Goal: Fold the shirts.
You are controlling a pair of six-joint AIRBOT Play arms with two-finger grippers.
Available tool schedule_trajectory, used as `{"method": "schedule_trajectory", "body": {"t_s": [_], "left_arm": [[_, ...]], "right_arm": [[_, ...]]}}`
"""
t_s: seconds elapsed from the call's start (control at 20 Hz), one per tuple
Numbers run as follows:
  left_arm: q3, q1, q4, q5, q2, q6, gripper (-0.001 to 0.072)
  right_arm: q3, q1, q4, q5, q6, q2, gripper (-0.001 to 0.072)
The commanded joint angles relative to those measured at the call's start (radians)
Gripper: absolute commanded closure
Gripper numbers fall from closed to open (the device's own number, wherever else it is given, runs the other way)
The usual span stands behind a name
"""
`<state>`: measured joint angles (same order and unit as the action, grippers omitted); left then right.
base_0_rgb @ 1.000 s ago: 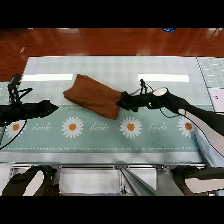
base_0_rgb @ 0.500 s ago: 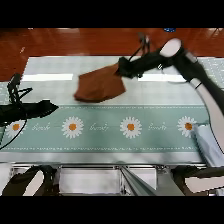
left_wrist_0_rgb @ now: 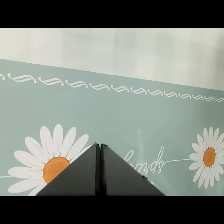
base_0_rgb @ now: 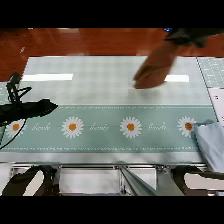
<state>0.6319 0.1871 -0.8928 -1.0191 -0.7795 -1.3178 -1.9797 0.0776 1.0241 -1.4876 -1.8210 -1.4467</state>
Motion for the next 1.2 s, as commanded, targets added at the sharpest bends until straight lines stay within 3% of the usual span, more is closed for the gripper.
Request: {"method": "schedule_trajectory", "body": {"t_s": [0.0,0.25,0.55,0.65,1.0,1.05,1.15], "left_arm": [[0.000,-0.001,0.003,0.013,0.000,0.003,0.0686],[-0.001,-0.003,0.003,0.063,0.000,0.024,0.0685],[-0.001,-0.007,0.004,0.098,0.000,0.043,0.0685],[-0.001,-0.008,0.004,0.104,0.000,0.044,0.0686],[-0.001,-0.112,0.003,0.135,0.000,0.046,0.0685],[0.000,-0.119,0.004,0.148,0.000,0.046,0.0685],[0.000,-0.121,0.004,0.165,-0.006,0.046,0.0685]], "right_arm": [[-0.018,0.187,0.072,-0.147,-0.046,0.102,0.0692],[-0.017,0.384,0.197,-0.371,-0.030,0.169,0.0693],[0.019,0.548,0.219,-0.372,-0.009,0.272,0.0692],[0.127,0.596,0.272,-0.372,0.030,0.340,0.0692],[0.718,0.897,0.700,-0.372,0.198,0.691,0.0692],[0.781,0.955,0.787,-0.371,0.194,0.733,0.0691],[0.879,1.033,0.817,-0.370,0.165,0.790,0.0689]]}}
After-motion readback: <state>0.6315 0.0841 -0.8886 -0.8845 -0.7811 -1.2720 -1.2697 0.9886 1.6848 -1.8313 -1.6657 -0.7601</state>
